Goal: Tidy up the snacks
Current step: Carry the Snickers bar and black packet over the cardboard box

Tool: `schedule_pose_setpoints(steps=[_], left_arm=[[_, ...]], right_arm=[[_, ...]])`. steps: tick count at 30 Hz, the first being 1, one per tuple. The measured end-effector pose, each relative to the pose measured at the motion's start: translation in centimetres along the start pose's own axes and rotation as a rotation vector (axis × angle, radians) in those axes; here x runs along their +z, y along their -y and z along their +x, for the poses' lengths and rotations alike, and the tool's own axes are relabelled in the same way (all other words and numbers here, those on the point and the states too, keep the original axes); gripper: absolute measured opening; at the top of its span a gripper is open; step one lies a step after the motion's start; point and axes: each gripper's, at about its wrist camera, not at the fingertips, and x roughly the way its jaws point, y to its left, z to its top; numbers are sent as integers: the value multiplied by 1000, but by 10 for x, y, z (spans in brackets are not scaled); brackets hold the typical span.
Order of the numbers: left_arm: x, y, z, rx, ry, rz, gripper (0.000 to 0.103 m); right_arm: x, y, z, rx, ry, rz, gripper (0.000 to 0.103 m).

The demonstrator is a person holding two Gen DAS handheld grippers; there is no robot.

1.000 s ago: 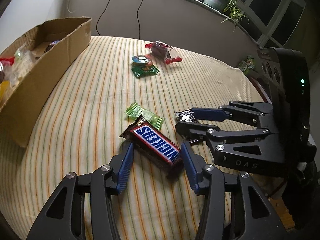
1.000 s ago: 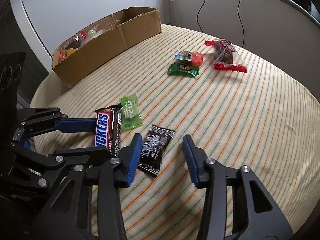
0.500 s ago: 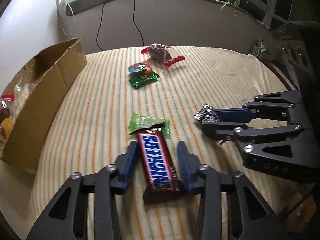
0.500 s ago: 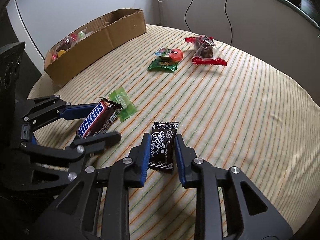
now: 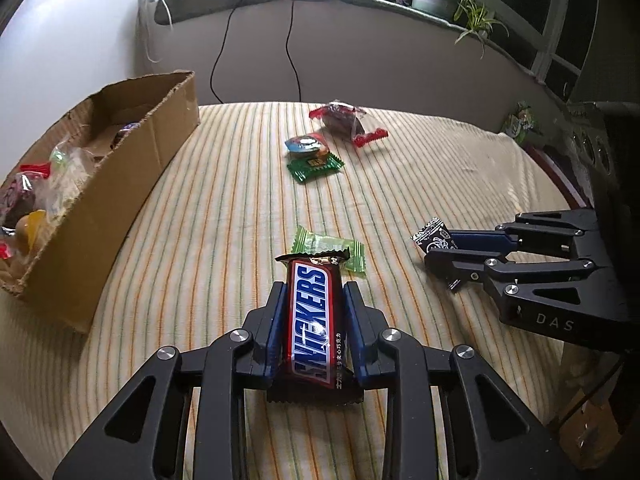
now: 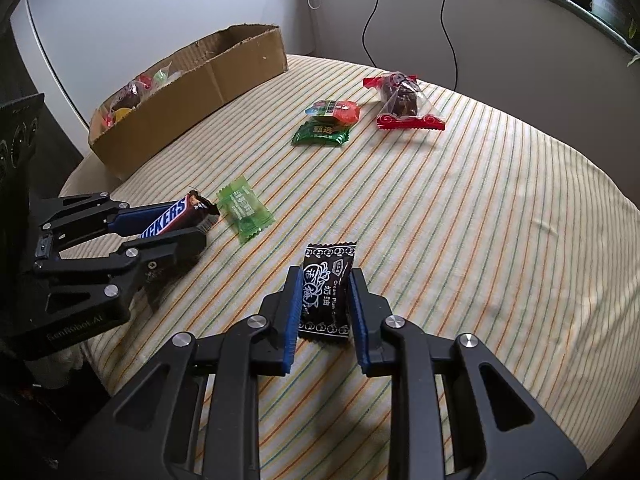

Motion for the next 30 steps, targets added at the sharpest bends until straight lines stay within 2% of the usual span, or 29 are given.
schedule_pose_setpoints(steps=[11, 30], left_arm=[[17, -21, -24, 6, 73, -27, 27], [74, -117, -52, 134, 190, -104, 27]], right_arm=[[22, -4, -14, 12, 50, 15, 23], [123, -31, 1, 70, 137, -25, 23]])
